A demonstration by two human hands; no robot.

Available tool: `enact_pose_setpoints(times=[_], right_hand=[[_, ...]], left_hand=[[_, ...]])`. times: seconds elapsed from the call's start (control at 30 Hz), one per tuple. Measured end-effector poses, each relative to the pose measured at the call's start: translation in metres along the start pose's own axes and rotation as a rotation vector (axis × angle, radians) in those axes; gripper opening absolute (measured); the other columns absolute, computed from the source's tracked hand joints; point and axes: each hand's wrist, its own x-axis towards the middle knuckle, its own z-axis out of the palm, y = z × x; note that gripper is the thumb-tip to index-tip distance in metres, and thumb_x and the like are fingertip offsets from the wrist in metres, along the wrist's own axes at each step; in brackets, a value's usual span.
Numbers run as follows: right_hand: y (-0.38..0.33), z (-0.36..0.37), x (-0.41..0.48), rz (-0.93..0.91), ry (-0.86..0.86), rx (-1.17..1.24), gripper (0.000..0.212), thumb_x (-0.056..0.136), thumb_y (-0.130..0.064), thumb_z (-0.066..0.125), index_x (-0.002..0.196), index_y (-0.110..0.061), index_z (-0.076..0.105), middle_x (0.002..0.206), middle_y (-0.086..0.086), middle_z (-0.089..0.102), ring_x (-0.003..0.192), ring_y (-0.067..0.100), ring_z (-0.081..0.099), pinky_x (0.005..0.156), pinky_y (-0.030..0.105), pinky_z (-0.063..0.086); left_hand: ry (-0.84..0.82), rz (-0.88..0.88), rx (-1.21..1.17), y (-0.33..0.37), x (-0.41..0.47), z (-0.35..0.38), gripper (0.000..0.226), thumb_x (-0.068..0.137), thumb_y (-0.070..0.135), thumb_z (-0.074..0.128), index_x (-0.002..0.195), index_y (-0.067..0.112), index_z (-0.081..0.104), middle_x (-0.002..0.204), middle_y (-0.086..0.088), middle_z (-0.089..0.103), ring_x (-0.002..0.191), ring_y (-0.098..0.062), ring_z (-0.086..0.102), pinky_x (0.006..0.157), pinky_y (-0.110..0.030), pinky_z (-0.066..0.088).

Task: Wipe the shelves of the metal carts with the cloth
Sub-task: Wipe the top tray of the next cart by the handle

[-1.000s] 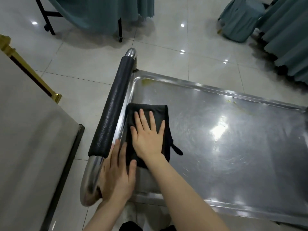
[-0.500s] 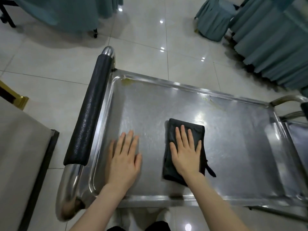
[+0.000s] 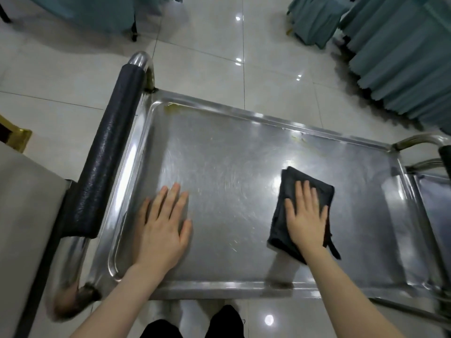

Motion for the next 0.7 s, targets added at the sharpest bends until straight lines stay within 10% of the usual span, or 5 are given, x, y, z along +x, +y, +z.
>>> enact_pose_setpoints(times=[0.1, 0.33, 0.53, 0.7], right_hand=[[-0.028, 0.007, 0.008, 0.135, 0.02, 0.021, 0.061, 0.101, -0.054, 0.018, 0.155, -0.035, -0.003, 0.164, -0.011, -0.007, 0.15, 0.014, -0.008, 0.117, 0.06, 0.002], [-0.165, 0.029, -0.001, -0.481, -0.006, 0.017, 0.063, 0.099, -0.057, 0.013, 0.156, -0.034, 0.002, 0.164, -0.011, -0.007, 0.15, 0.014, -0.012, 0.117, 0.056, -0.012], [-0.015, 0.01, 0.035, -0.426, 0.063, -0.004, 0.061, 0.1, -0.058, 0.021, 0.156, -0.036, 0.009, 0.164, -0.012, 0.001, 0.15, 0.01, -0.004, 0.12, 0.051, 0.003], [0.119, -0.016, 0.067, 0.003, 0.031, -0.005, 0.063, 0.097, -0.059, 0.014, 0.156, -0.036, 0.002, 0.164, -0.011, 0.0, 0.15, 0.011, -0.004, 0.119, 0.055, 0.007]], left_hand=[[-0.014, -0.007, 0.009, 0.0, -0.001, 0.0, 0.059, 0.093, 0.041, 0.039, 0.148, 0.02, 0.038, 0.159, -0.001, 0.026, 0.148, -0.021, 0.019, 0.119, -0.048, 0.016], [-0.035, -0.025, 0.06, -0.002, -0.003, 0.0, 0.062, 0.094, 0.048, 0.028, 0.149, 0.021, 0.036, 0.16, 0.001, 0.023, 0.148, -0.018, 0.018, 0.12, -0.046, 0.014], [0.032, -0.281, 0.065, 0.054, 0.023, 0.004, 0.066, 0.083, 0.053, 0.036, 0.128, 0.009, 0.053, 0.146, -0.013, 0.043, 0.141, -0.031, 0.03, 0.115, -0.052, 0.023], [-0.019, -0.036, -0.083, 0.147, 0.063, 0.033, 0.066, 0.087, 0.049, 0.031, 0.141, 0.016, 0.047, 0.156, -0.006, 0.034, 0.146, -0.027, 0.026, 0.119, -0.049, 0.018]])
